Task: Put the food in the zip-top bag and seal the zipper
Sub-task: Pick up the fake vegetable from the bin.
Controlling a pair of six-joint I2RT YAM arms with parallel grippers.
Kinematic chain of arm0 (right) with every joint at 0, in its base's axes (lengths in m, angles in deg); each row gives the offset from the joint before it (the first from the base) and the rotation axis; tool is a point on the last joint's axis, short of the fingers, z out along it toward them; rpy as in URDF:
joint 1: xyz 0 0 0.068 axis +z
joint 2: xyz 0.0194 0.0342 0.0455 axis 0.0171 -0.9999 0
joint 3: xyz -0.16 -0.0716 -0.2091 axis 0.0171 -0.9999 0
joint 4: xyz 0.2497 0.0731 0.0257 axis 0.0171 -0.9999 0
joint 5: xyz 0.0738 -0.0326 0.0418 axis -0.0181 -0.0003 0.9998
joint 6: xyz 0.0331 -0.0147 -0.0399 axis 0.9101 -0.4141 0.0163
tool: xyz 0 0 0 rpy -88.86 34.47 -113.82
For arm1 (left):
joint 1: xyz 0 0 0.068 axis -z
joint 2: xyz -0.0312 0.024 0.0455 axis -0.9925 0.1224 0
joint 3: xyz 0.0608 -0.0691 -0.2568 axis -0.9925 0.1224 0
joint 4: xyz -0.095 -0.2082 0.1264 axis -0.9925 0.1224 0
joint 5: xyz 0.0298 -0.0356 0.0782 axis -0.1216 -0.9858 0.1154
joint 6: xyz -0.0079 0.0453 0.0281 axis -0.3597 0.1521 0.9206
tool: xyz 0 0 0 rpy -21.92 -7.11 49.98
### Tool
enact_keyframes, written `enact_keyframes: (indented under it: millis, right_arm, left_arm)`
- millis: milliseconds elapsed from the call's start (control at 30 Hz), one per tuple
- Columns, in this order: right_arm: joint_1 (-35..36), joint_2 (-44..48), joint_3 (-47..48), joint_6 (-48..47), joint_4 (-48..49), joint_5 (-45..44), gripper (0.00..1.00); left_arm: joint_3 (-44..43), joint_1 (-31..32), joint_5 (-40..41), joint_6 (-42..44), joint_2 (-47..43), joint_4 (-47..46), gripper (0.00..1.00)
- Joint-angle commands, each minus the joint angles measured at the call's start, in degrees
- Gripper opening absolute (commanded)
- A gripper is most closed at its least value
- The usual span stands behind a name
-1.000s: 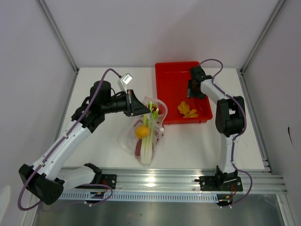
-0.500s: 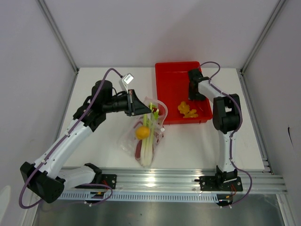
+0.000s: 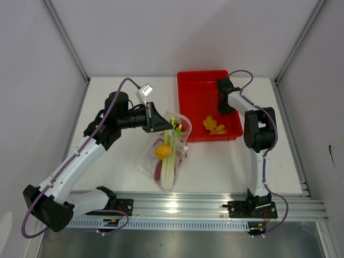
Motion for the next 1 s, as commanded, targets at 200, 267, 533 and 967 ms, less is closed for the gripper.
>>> enact_keyframes:
  millis: [200, 267, 533, 967]
  right_arm:
    - [-0.86, 17.41, -2.31, 4.01, 5.99, 8.46, 0.0]
    - [-0.86, 21.98, -3.37, 5.33, 7.22, 10.67, 0.0]
    - [-0.86, 38.41, -14.51, 13.49, 19.92, 29.91, 0.0]
    - [13.89, 52.22, -28.24, 29.15, 39.74, 38.83, 0.0]
  left_arm:
    - [-2.9, 0.27, 0.26, 0.82, -0.62, -0.23, 0.01]
    - [-2.9, 0.27, 0.26, 0.74, -0.53, -0.14, 0.01]
    - [-3.87, 0.27, 0.53, 0.47, -0.26, -0.06, 0.01]
    - [-3.78, 0.27, 1.14, 0.3, -0.7, 0.21, 0.01]
